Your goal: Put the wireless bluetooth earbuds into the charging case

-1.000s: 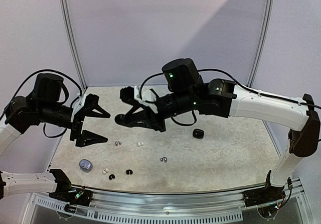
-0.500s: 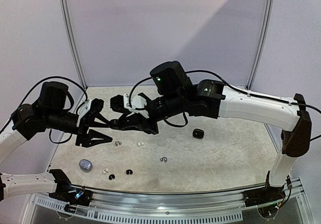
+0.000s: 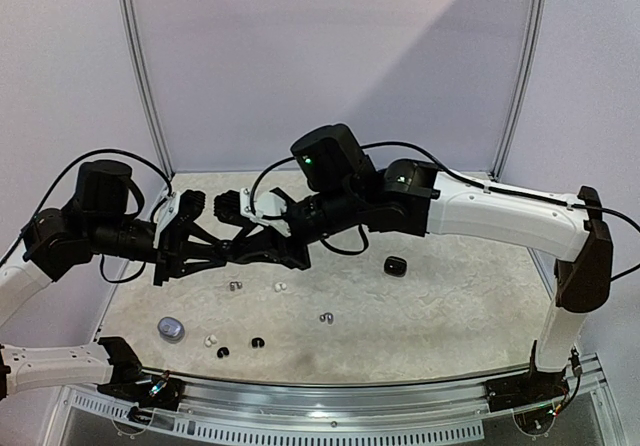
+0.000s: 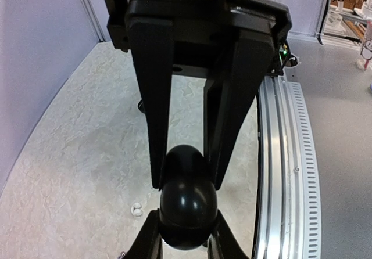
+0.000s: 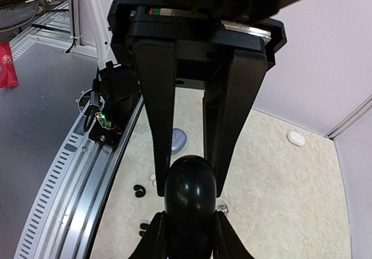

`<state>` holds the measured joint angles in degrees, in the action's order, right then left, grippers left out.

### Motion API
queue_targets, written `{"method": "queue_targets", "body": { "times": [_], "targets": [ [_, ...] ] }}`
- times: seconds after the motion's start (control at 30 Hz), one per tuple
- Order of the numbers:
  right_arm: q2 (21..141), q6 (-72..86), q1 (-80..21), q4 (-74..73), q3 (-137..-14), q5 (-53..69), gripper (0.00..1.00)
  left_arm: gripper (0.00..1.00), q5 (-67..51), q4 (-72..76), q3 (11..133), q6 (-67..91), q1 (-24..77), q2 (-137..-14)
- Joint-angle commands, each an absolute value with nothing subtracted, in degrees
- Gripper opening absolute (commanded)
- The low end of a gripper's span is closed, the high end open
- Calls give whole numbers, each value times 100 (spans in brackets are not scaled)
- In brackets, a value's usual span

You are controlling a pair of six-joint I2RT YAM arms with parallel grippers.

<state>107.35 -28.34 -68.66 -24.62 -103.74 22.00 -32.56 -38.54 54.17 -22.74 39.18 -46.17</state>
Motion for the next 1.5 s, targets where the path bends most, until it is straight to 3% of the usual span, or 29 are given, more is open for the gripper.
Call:
{"method": "queue_targets", "body": {
  "times": [0.0, 0.13, 0.23, 0.33, 0.6, 0.83, 1.07, 1.47],
  "targets": [
    [10837, -2875, -6923, -2406, -10500, 2051, 7, 0, -3453, -3840, 5309, -2142, 3999, -4545],
    [10641, -2428, -6828, -1931, -10136, 1904, 41, 0, -3300, -3450, 5198, -1391, 3866, -4387],
    [10312, -1706, -6507, -1032, -9513, 2483, 62, 0, -3645, -2798, 4897, -467, 3528, -4211],
    [10016, -750, -6273, 103, -8930, 3092, 68, 0, -4148, -1881, 4431, 475, 3159, -3913],
    [10696, 203, -6250, 188, -9652, 3666, 71, 0, -4520, -482, 3470, 1508, 2401, -3139],
    [11376, 820, -6251, 537, -10349, 4094, 66, 0, -4603, 295, 2868, 2015, 2036, -2462],
    [11844, 936, -6315, 336, -11031, 4338, 59, 0, -4457, 802, 2269, 2422, 1612, -1859],
    [12561, 829, -6412, -232, -11936, 4297, 60, 0, -4647, 1309, 1848, 2714, 740, -1227]
  ]
}}
